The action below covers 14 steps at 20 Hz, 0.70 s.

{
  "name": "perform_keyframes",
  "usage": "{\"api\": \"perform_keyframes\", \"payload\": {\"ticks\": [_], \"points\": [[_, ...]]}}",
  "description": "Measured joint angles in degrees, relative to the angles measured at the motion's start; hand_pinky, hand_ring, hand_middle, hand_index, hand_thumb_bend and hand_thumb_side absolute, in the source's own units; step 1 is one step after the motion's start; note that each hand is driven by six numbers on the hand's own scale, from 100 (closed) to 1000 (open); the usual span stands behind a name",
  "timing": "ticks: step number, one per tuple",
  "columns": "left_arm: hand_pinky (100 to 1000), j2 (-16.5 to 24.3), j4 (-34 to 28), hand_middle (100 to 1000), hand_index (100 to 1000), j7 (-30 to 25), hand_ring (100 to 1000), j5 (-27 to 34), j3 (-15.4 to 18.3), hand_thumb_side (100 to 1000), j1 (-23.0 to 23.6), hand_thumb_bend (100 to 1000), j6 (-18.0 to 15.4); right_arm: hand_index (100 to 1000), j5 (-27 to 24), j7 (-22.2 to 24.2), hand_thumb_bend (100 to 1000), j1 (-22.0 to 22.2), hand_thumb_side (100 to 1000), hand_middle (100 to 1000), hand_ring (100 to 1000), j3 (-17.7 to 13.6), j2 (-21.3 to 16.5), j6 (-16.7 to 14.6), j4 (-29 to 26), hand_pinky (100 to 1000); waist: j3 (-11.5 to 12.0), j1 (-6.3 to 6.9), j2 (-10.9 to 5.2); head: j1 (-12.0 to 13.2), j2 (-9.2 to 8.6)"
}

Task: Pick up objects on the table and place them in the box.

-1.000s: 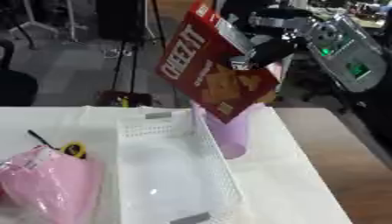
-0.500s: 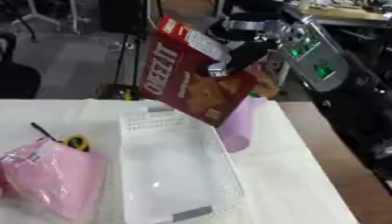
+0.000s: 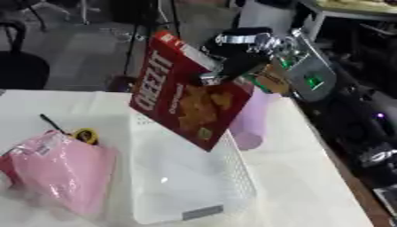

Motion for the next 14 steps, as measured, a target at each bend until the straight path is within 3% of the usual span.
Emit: {"api": "perform_keyframes", "payload": {"ticks": [2, 7, 8, 14], "points": [[818, -0.01, 0.00, 895, 959, 0.04, 879, 0.22, -0.22, 986, -0.31, 100, 0.02, 584, -0.26, 0.98, 561, -0.50, 670, 457, 822, -0.33, 0.13, -0.24, 1.06, 929, 0.53, -0.14, 0.29, 0.00, 0.02], [818, -0.01, 0.00, 895, 958, 0.21, 879, 0.45, -0.55, 987, -0.53, 100, 0.18, 673, -0.18, 3.81, 595, -1.55, 685, 521, 860, -0.79, 0.93, -1.73, 4.24, 944, 0.93, -0.48, 0.89, 0.00, 0.02], [819, -0.01, 0.00, 895, 958, 0.25, 880, 0.50, -0.56, 988, -0.55, 100, 0.19, 748, -0.02, 4.28, 612, -1.55, 697, 594, 887, -0.90, 0.95, -2.07, 4.80, 956, 0.93, -0.48, 0.99, 0.00, 0.02], [819, -0.01, 0.00, 895, 958, 0.61, 880, 0.84, -0.87, 989, -0.59, 100, 0.34, 784, 1.14, 5.59, 664, -2.00, 702, 669, 911, -1.59, 1.07, -3.34, 6.98, 966, 0.93, -0.52, 1.35, 0.00, 0.00]]}}
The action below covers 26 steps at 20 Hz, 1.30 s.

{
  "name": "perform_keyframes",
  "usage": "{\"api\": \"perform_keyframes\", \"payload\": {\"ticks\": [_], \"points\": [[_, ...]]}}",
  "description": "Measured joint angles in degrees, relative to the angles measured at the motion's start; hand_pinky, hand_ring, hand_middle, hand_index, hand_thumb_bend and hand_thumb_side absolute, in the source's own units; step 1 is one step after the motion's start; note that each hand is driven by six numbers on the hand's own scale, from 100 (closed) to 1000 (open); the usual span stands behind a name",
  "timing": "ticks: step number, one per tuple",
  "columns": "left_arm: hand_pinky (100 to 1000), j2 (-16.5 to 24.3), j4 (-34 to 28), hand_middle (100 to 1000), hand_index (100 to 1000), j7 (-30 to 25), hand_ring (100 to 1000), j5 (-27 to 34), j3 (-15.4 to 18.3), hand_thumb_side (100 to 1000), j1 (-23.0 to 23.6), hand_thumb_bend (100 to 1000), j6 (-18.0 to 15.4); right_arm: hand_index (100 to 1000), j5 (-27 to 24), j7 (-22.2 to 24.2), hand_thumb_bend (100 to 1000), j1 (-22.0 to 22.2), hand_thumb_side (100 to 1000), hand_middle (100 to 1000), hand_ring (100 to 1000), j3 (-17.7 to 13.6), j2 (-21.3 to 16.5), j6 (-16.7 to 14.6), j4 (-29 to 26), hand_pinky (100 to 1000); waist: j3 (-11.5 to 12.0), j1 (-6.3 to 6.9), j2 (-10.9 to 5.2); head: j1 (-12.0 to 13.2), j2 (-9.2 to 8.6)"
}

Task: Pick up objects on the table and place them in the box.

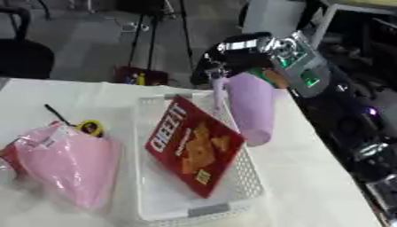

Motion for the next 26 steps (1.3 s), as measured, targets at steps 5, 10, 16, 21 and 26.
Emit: {"api": "perform_keyframes", "payload": {"ticks": [5, 10, 16, 21, 26], "points": [[819, 0.00, 0.00, 895, 958, 0.31, 880, 0.20, -0.02, 990, 0.00, 100, 0.13, 787, 0.57, -0.71, 677, -0.01, 728, 690, 915, -0.70, 0.00, -0.87, 0.39, 970, -0.26, -0.03, 0.33, 0.03, -0.08], [818, 0.01, 0.00, 895, 957, 0.52, 879, 0.37, -0.03, 989, 0.02, 100, 0.20, 787, 0.53, -3.14, 678, -0.02, 773, 695, 916, -2.05, -0.02, -1.43, -0.54, 969, -0.40, -0.04, 0.42, 0.18, -0.11], [818, 0.08, 0.00, 895, 954, 1.46, 880, 0.26, 0.06, 988, 0.48, 100, 0.08, 807, 0.82, -11.88, 559, 0.25, 978, 719, 922, -5.80, -2.48, -3.90, -7.55, 939, -1.23, 0.05, 0.44, 0.52, -0.39], [817, 0.10, 0.00, 896, 954, 3.33, 880, 0.06, 0.37, 986, 0.81, 100, -0.15, 804, 4.44, -25.48, 496, 3.56, 1000, 715, 919, -8.42, -8.02, -5.98, -14.66, 928, -1.99, 0.30, 0.45, 2.13, -1.04], [815, 0.57, 0.00, 896, 953, 5.60, 880, -0.11, 0.76, 983, 1.27, 100, -0.45, 803, 5.25, -33.53, 464, 8.44, 1000, 717, 920, -10.41, -12.30, -5.63, -19.92, 921, -2.49, 0.90, 0.86, 3.63, -2.03]]}}
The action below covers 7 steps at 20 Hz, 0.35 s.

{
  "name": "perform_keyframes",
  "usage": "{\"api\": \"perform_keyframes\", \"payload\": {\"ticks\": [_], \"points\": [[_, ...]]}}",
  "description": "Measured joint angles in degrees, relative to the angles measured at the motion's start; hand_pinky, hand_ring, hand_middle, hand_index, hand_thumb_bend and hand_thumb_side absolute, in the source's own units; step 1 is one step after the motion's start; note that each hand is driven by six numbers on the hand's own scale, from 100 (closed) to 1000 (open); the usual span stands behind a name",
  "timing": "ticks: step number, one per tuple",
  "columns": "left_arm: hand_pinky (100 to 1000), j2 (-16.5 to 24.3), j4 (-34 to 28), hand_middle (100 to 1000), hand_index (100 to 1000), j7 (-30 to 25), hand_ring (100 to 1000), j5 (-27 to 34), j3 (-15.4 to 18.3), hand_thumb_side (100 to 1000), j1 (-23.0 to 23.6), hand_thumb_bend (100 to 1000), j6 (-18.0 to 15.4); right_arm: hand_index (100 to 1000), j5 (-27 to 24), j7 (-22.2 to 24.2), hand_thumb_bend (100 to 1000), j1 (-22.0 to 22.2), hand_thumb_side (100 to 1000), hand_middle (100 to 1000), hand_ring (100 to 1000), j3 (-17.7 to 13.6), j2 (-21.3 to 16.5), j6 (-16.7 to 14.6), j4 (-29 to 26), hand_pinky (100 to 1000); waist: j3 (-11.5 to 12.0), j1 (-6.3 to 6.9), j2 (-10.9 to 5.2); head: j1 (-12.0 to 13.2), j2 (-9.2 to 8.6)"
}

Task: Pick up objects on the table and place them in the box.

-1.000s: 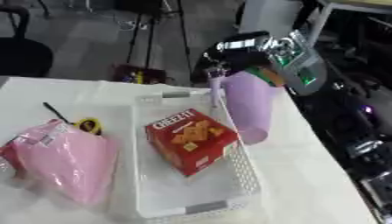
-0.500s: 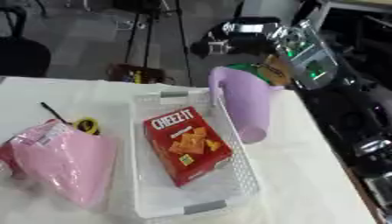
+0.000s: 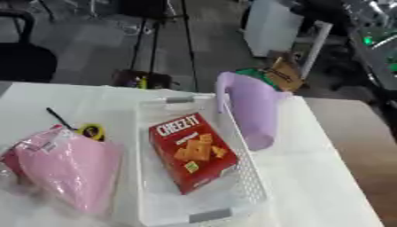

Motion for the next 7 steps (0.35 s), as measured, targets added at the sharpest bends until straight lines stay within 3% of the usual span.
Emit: {"api": "perform_keyframes", "payload": {"ticks": [7], "points": [[811, 0.48, 0.00, 894, 944, 4.21, 876, -0.03, 0.33, 984, 1.17, 100, -0.71, 815, 0.90, -7.63, 442, 8.00, 1000, 740, 931, -2.94, -6.33, 1.26, -8.16, 909, -1.03, 0.02, 0.63, 0.55, -0.74]]}}
